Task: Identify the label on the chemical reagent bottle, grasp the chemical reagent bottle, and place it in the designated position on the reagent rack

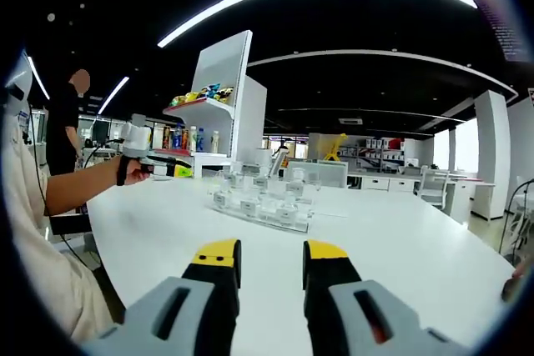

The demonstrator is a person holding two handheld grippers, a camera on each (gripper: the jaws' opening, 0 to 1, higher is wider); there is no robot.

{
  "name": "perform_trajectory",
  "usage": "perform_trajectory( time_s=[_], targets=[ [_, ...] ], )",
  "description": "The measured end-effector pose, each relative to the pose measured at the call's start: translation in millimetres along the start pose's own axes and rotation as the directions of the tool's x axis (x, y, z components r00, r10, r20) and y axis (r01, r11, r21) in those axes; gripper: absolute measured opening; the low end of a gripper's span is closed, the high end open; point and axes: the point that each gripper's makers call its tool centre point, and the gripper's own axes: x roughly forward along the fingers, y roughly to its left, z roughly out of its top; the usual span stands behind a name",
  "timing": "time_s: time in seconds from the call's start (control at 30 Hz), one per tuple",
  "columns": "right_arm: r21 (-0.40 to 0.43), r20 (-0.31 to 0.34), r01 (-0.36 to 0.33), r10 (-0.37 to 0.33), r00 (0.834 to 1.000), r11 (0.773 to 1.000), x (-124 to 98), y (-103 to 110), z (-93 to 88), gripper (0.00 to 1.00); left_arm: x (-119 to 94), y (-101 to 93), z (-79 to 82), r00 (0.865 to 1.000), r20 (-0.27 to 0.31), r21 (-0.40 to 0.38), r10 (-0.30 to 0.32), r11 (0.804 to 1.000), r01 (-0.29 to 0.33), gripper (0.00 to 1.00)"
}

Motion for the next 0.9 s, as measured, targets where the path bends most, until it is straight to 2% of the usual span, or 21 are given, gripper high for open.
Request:
perform_trajectory(
  time_s=[0.47, 0.57, 0.9],
  targets=[
    [-0.001, 0.003, 0.022, -0.022, 1.000, 1.000, -7, -12, 2.4, 0.30, -53, -1.4, 11.5, 0.999, 0.029, 0.014, -0.022, 1.000, 0.021, 0.34],
    [-0.003, 0.002, 0.021, -0.021, 1.000, 1.000, -7, -12, 1.9, 0.30, -62, 0.0, 14.9, 0.999, 0.045, 0.016, -0.011, 1.000, 0.010, 0.34],
    [-0.010, 0.010, 0.032, -0.032, 0.999, 0.999, -15, -16, 5.2, 0.30, -98, 1.7, 15.0, 0.998, 0.066, 0.009, -0.005, 1.000, 0.005, 0.34]
  ],
)
